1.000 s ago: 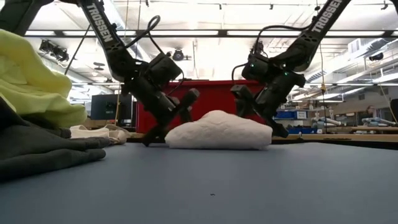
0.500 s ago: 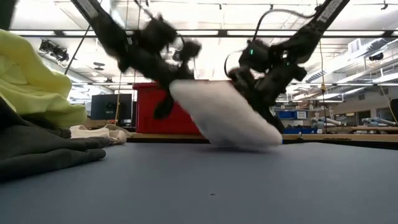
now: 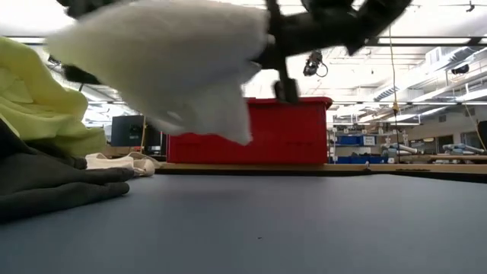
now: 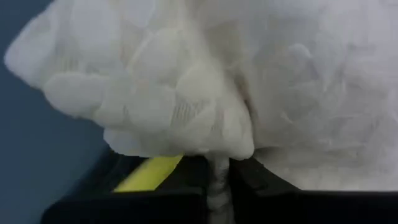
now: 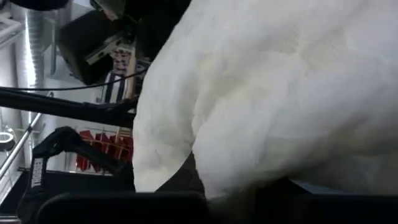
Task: Fold laundry
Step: Stack the white blouse on top of the yellow shirt
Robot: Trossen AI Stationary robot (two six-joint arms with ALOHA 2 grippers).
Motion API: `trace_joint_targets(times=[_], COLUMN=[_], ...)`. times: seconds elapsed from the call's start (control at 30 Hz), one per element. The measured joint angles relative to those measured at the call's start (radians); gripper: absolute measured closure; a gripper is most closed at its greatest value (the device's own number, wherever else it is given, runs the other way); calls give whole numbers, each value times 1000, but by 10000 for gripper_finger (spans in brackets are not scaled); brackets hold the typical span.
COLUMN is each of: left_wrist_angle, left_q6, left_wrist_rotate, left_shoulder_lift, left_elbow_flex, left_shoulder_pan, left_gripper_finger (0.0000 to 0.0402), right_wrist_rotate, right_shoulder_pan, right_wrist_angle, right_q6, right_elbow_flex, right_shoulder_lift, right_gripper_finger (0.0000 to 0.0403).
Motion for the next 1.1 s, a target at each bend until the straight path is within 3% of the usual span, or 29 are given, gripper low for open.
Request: trace_joint_targets(times=[0.3, 0.53, 0.77, 0.97, 1.1], left_wrist_angle=[-239, -395, -430, -371, -361], left_q6=[-146, -366, -482, -503, -514], left_wrist_rotate=[-20, -62, -157, -133, -70], left_shoulder_lift=[-248, -312, -155, 16, 59], left_elbow_flex=[0, -2, -2, -2, -2], left_shoulder_pan=[-231, -529, -779, -848, -862], left_gripper_finger=[378, 374, 357, 351, 323], right_wrist_rotate=[37, 65, 59, 56, 48], right_shoulder_pan=[89, 136, 187, 197, 197], right_wrist_angle=[-47, -207, -222, -304, -281], right_q6=[8, 27, 128, 115, 89], right_elbow_flex=[522, 837, 941, 946, 945], right_shoulder_lift=[373, 606, 752, 755, 753], right_gripper_finger=[362, 362, 362, 351, 325])
